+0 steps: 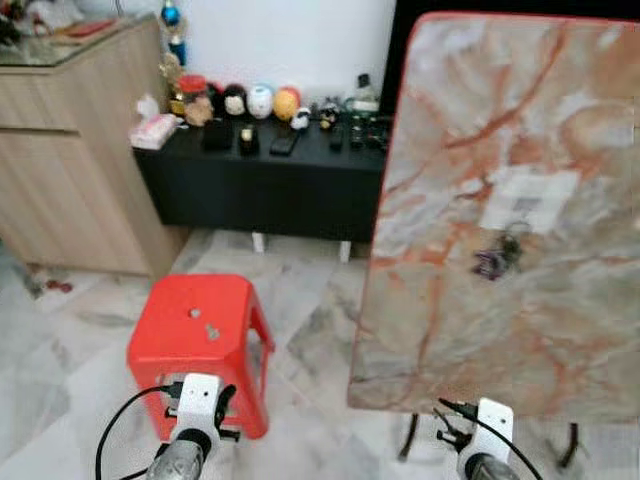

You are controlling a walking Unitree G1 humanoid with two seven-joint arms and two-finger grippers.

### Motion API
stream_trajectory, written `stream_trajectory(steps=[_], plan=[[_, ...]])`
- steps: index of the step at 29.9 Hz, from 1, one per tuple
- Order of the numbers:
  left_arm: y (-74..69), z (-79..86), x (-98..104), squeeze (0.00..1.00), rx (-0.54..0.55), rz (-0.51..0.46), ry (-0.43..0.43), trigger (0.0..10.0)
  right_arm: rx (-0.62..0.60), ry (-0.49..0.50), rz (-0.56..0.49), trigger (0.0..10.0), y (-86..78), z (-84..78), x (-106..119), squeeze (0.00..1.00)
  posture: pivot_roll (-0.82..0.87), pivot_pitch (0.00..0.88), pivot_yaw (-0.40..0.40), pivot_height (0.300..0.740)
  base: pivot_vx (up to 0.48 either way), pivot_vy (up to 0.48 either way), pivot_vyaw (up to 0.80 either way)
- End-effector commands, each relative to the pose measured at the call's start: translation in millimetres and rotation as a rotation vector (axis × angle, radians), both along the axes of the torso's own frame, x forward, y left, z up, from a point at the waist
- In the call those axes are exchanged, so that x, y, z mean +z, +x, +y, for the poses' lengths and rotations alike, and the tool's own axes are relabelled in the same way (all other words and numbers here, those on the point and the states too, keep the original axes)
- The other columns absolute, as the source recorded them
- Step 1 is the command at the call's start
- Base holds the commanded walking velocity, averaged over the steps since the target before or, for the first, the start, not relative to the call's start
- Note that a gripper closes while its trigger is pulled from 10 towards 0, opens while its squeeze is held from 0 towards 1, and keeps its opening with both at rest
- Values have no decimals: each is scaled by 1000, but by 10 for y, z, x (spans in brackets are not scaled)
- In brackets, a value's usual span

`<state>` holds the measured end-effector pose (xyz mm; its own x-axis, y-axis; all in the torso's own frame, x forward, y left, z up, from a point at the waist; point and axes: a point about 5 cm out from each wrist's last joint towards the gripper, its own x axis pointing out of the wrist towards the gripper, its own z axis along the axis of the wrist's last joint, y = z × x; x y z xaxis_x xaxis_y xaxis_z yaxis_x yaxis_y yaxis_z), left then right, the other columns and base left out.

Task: Hang keys on a hook

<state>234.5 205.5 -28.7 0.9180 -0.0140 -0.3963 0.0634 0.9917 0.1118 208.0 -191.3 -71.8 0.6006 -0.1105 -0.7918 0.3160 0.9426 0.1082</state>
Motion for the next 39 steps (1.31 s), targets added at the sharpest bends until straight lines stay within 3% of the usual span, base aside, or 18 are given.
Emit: stream_trajectory(steps=[1, 3, 4, 5, 7, 8, 10, 11, 13, 14, 15, 18, 19, 20, 22, 27, 32, 39], plan=[[33, -14, 30, 0, -14, -18, 8, 10000, 6, -1, -13, 10000, 40, -6, 24, 0, 162, 34, -64, 740, 0, -270, 0], [47, -18, 46, 0, -21, -27, 9, 10000, 34, -5, -43, 10000, 116, 4, 70, 0, 163, 32, -63, 740, 0, -330, 0], [60, -21, 59, 0, -32, -33, 9, 10000, 166, -92, -86, 10000, 241, 31, 151, 0, 159, 24, -60, 740, 0, -360, 0], [60, -21, 59, 0, -32, -33, 9, 10000, 166, -92, -86, 10000, 241, 31, 151, 0, 159, 24, -60, 740, 0, -360, 0], [103, -23, 110, 0, -54, -60, 5, 10000, 350, -159, -128, 10000, 391, 123, 249, 0, 155, 19, -61, 740, 0, -163, 0], [103, -23, 110, 0, -54, -60, 5, 10000, 350, -159, -128, 10000, 391, 123, 249, 0, 155, 19, -61, 740, 0, 0, 0], [183, -31, 219, 0, -102, -118, 7, 10000, 478, -174, -209, 10000, 590, 194, 407, 0, 156, 11, -62, 740, 0, 0, 0], [183, -31, 219, 0, -102, -118, 7, 10000, 478, -174, -209, 10000, 590, 194, 407, 0, 156, 11, -62, 740, 0, 0, 0], [283, -42, 385, 0, -161, -197, 1, 10000, 606, -145, -276, 10000, 762, 258, 571, 0, 154, 4, -63, 740, 0, 0, 0], [283, -42, 385, 0, -161, -197, 1, 10000, 606, -145, -276, 10000, 762, 258, 571, 0, 154, 4, -63, 740, 0, 0, 0], [362, -60, 527, 0, -216, -253, -2, 10000, 695, -102, -323, 10000, 888, 308, 714, 0, 154, 2, -64, 740, 0, 0, 0], [434, -103, 676, 0, -289, -300, -3, 10000, 788, -90, -372, 10000, 1016, 333, 883, 0, 152, 0, -67, 740, 0, 0, 0], [474, -155, 773, 0, -355, -318, -6, 10000, 847, -98, -393, 10000, 1087, 337, 988, 0, 152, 0, -68, 740, 0, 0, 0], [474, -155, 773, 0, -355, -318, -6, 10000, 847, -98, -393, 10000, 1087, 337, 988, 0, 152, 0, -68, 740, 0, 0, 0], [533, -265, 903, 0, -487, -313, 17, 10000, 940, -158, -444, 10000, 1206, 351, 1179, 0, 156, 0, -72, 740, 0, 0, 0], [541, -442, 1094, 0, -700, -301, 61, 10000, 1044, -163, -516, 10000, 1322, 473, 1463, 0, 152, 10, -74, 740, 0, 0, 0], [564, -583, 1337, 0, -810, -325, 67, 10000, 1122, -195, -549, 10000, 1327, 575, 1630, 0, 153, 27, -69, 740, 0, 0, 0], [519, -773, 1482, 0, -938, -304, 14, 10000, 1169, -263, -550, 10000, 1298, 602, 1695, 0, 147, 36, -58, 740, 0, 0, 0]])
